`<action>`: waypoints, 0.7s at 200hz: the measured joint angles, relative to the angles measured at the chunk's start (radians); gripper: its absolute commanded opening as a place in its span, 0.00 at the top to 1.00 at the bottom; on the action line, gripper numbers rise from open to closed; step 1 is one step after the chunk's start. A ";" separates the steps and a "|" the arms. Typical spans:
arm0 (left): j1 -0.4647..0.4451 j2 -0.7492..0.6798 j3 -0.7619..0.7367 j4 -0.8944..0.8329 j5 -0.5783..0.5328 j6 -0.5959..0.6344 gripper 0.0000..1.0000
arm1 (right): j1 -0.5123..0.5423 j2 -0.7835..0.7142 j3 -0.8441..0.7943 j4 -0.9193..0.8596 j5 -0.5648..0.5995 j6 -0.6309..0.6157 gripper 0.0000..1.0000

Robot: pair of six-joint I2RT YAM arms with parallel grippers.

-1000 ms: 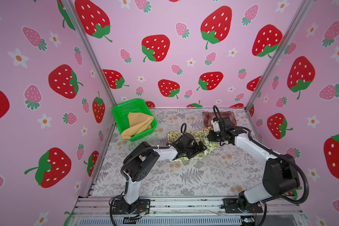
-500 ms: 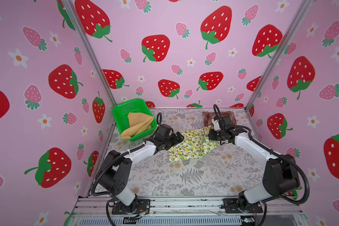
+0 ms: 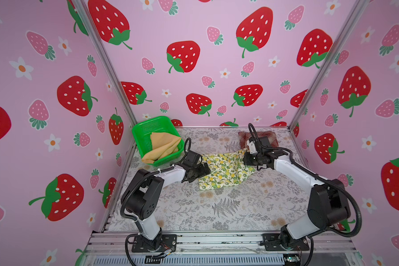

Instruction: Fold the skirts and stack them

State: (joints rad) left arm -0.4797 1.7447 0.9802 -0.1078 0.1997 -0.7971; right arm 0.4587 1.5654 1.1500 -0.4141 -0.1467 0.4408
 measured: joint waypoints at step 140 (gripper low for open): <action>0.000 0.043 0.027 0.035 0.037 0.008 0.01 | 0.113 0.099 0.126 0.006 -0.082 0.115 1.00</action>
State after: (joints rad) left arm -0.4797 1.7878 1.0073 -0.0727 0.2367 -0.7895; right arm 0.5716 1.6642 1.2762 -0.4084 -0.2287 0.5560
